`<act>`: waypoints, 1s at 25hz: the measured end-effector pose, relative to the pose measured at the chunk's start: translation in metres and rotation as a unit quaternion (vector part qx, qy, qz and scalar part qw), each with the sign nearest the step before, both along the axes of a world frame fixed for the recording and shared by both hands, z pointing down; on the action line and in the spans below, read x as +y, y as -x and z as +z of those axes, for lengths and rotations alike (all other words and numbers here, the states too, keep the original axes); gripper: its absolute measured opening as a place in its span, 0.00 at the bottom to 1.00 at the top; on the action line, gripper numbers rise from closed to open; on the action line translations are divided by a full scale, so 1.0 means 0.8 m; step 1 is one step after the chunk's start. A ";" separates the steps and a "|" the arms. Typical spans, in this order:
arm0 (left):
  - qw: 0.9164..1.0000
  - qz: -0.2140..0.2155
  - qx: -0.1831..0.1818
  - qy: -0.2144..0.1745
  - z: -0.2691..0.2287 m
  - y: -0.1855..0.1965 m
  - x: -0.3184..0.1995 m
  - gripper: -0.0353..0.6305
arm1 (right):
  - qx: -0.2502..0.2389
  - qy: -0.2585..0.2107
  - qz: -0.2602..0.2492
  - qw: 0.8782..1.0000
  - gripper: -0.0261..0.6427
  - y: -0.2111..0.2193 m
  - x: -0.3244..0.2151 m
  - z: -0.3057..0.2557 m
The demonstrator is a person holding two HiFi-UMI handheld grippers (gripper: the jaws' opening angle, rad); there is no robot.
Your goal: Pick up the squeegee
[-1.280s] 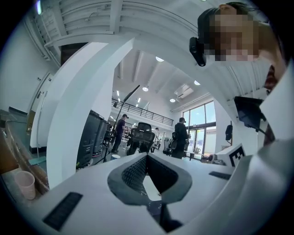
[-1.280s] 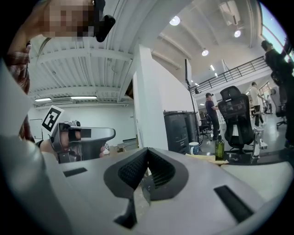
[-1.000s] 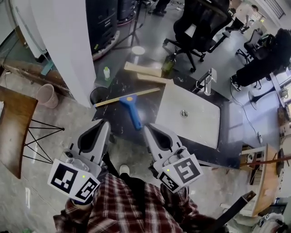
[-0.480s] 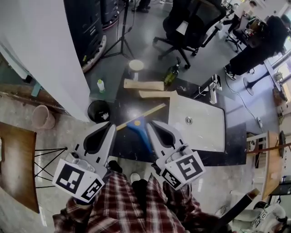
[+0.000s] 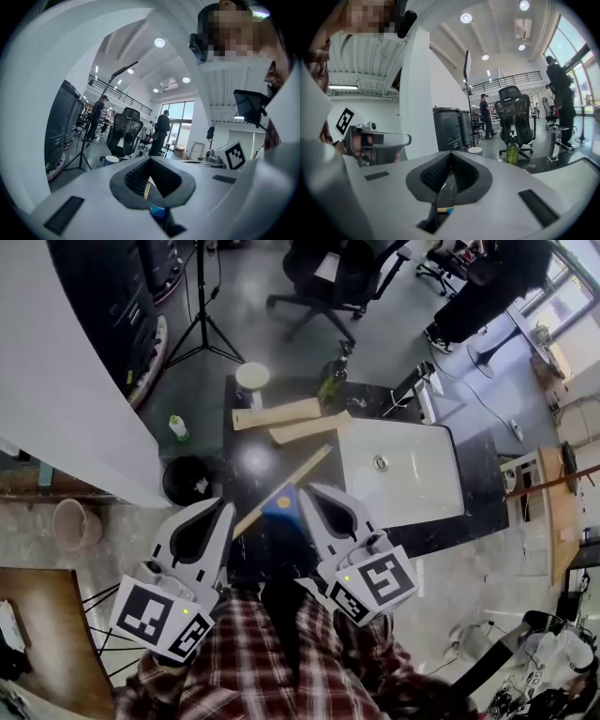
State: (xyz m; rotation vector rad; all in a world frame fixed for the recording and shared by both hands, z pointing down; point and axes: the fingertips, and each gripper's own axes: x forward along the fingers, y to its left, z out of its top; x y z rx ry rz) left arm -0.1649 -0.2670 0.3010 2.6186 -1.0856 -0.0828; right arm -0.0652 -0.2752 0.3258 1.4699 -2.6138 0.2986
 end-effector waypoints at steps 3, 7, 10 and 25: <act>1.000 0.005 0.001 0.002 0.004 -0.005 -0.009 0.06 | 0.002 0.000 0.006 1.000 0.06 -0.008 -0.004 0.001; 1.000 0.012 0.002 0.004 0.003 -0.016 -0.016 0.06 | 0.009 0.006 0.008 1.000 0.06 -0.017 -0.007 0.000; 1.000 0.012 0.004 0.002 -0.002 -0.023 -0.020 0.06 | 0.011 0.016 -0.001 1.000 0.06 -0.020 -0.011 0.001; 1.000 0.010 0.002 0.007 0.011 -0.032 -0.023 0.06 | 0.005 0.035 -0.065 0.997 0.33 -0.023 -0.011 -0.001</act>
